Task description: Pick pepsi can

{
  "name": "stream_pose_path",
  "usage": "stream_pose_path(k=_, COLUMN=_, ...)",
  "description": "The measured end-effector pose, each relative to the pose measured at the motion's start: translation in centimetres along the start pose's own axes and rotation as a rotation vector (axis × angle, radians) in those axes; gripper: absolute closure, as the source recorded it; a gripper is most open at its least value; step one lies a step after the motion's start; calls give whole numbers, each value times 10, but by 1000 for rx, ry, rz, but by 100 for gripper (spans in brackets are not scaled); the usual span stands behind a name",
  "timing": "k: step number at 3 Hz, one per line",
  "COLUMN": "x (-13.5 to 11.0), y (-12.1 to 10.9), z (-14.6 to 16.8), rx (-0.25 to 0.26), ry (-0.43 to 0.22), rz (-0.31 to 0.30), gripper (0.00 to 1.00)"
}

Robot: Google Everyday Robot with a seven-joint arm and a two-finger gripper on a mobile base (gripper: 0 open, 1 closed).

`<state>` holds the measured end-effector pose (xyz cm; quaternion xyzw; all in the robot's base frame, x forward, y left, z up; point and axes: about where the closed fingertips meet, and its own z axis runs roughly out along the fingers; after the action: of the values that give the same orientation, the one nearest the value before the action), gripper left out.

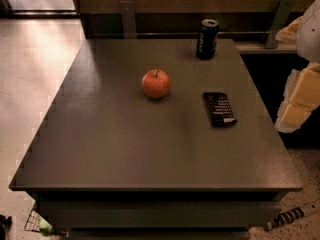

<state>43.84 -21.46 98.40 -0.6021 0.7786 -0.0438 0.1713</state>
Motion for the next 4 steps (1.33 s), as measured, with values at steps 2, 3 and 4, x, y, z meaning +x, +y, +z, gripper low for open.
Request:
stream_pose_path(k=2, x=-1, y=-17, z=5, rx=27, ry=-49, rz=37, gripper=0)
stream_pose_path(k=3, x=-12, y=-81, z=33, rx=92, ry=-256, rz=170, gripper=0)
stream_pose_path(k=4, x=-26, y=-132, z=53, rx=159, ry=-433, rz=283, gripper=0)
